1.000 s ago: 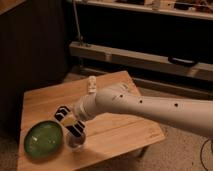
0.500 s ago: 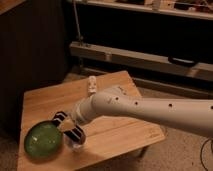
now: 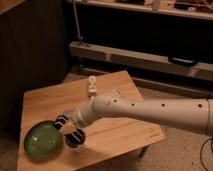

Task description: Place the eraser in the ceramic cup

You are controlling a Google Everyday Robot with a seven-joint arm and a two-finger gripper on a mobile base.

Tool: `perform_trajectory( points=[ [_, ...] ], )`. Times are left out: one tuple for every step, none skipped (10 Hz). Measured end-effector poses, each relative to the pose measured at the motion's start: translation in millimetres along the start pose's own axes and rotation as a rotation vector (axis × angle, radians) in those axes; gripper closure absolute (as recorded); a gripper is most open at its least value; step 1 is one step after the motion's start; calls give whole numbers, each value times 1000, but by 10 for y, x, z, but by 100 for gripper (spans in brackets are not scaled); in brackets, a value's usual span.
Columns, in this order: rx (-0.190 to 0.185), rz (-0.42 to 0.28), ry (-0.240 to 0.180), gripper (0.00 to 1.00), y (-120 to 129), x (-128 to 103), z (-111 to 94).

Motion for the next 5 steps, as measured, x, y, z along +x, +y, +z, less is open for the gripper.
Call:
perform_trajectory(
  points=[
    [-23,-1,-4,65,-8,16,15],
    [-51,-2,-7,53,-22,34,39],
    [-66,-4,-1,43,-31,53,64],
    [-74,-16,12,33,-20,47,102],
    [-77,-23,24,26,-8,40,132]
  ],
)
